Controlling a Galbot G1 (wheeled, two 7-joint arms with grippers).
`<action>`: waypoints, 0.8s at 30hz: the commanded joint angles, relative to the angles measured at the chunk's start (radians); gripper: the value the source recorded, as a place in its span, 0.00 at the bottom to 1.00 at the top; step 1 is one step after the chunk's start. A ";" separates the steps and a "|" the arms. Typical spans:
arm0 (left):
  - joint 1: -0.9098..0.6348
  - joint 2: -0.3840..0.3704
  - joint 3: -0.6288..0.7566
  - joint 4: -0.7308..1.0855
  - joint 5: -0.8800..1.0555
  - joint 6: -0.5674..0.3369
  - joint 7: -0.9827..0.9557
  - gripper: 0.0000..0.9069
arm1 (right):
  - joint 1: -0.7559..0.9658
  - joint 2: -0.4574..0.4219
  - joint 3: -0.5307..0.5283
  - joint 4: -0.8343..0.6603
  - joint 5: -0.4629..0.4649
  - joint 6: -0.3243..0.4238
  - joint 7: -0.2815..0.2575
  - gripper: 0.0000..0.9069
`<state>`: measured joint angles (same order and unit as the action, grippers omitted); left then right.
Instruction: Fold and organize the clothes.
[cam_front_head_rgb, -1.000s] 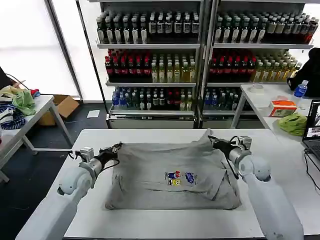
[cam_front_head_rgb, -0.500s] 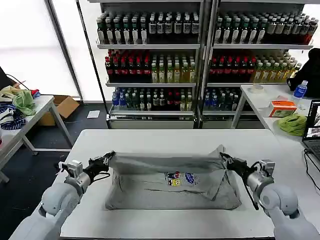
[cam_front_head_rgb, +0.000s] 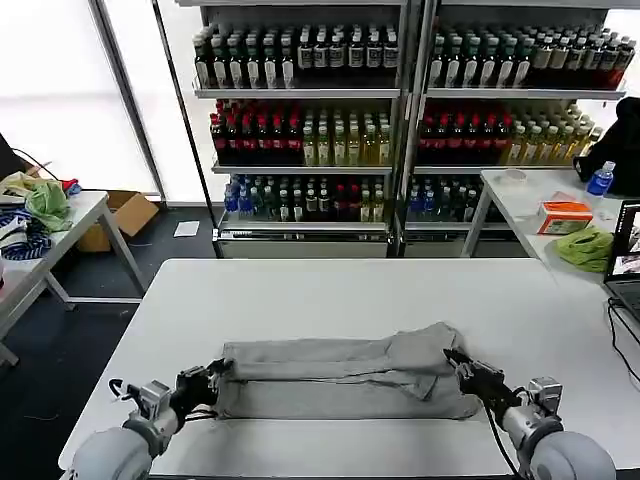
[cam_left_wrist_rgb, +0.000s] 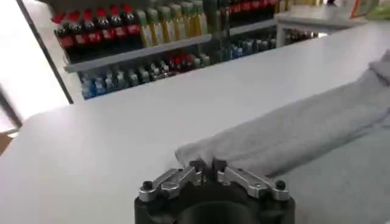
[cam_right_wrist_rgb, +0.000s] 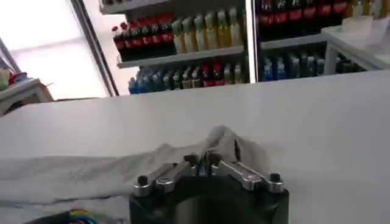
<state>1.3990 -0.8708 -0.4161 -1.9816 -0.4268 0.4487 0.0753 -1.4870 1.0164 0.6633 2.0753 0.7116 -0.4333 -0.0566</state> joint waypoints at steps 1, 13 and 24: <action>0.113 0.021 -0.146 -0.143 0.019 0.034 0.000 1.00 | -0.087 -0.010 0.104 0.075 0.016 0.166 -0.035 1.00; 0.190 -0.233 -0.127 -0.166 0.028 -0.123 -0.162 1.00 | -0.090 -0.040 0.092 -0.166 -0.130 0.657 -0.176 1.00; 0.129 -0.388 -0.009 -0.127 0.044 -0.096 -0.302 1.00 | -0.083 -0.030 0.079 -0.185 -0.106 0.617 -0.130 1.00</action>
<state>1.5398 -1.1048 -0.4992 -2.1070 -0.3878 0.3688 -0.0991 -1.5605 0.9878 0.7363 1.9441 0.6113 0.0923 -0.1802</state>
